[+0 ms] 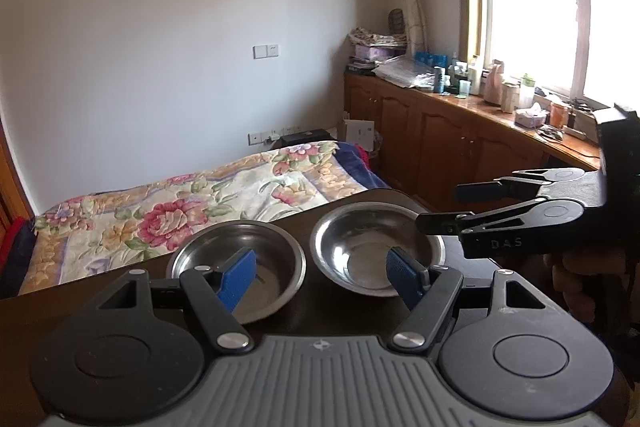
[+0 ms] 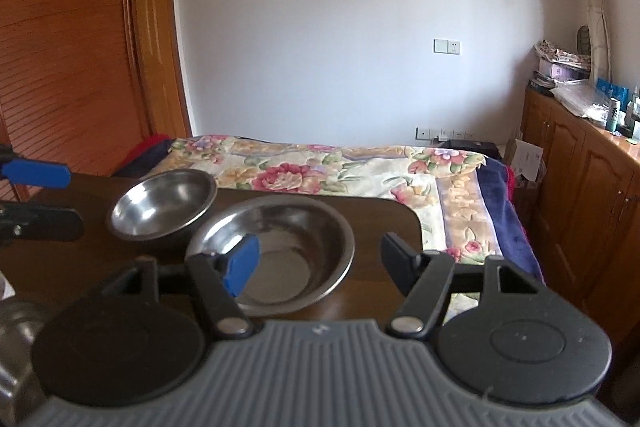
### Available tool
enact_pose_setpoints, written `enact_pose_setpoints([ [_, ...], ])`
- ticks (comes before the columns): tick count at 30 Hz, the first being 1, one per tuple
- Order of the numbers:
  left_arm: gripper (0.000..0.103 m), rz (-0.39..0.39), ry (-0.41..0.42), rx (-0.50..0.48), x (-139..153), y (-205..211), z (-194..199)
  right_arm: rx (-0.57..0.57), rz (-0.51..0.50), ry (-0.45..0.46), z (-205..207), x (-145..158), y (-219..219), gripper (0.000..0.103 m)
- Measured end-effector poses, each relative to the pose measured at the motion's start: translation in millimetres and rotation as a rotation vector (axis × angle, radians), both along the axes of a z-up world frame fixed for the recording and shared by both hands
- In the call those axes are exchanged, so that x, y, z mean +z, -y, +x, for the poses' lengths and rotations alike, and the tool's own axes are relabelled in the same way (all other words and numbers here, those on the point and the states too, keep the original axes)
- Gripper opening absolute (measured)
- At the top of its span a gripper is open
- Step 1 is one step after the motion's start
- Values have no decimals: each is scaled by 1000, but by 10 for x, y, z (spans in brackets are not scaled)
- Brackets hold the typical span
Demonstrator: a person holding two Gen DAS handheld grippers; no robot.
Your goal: Organize plates and bowls
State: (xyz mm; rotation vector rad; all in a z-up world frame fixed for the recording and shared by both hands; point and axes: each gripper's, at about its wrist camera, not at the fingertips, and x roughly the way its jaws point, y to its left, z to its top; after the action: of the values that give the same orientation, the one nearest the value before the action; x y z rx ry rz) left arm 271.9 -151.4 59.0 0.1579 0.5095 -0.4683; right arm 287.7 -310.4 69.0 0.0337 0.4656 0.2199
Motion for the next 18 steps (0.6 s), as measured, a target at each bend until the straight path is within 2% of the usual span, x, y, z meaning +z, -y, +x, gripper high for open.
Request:
enact_pose_setpoints([
  [12, 98, 24, -10, 123, -77, -320, 454, 144, 1, -1, 305, 199, -390, 68],
  [16, 89, 34, -33, 157, -164, -425, 610, 189, 5, -27, 480, 212, -546, 67],
  [18, 85, 36, -49, 170, -205, -477, 676, 205, 13, -45, 548, 192, -602, 62],
])
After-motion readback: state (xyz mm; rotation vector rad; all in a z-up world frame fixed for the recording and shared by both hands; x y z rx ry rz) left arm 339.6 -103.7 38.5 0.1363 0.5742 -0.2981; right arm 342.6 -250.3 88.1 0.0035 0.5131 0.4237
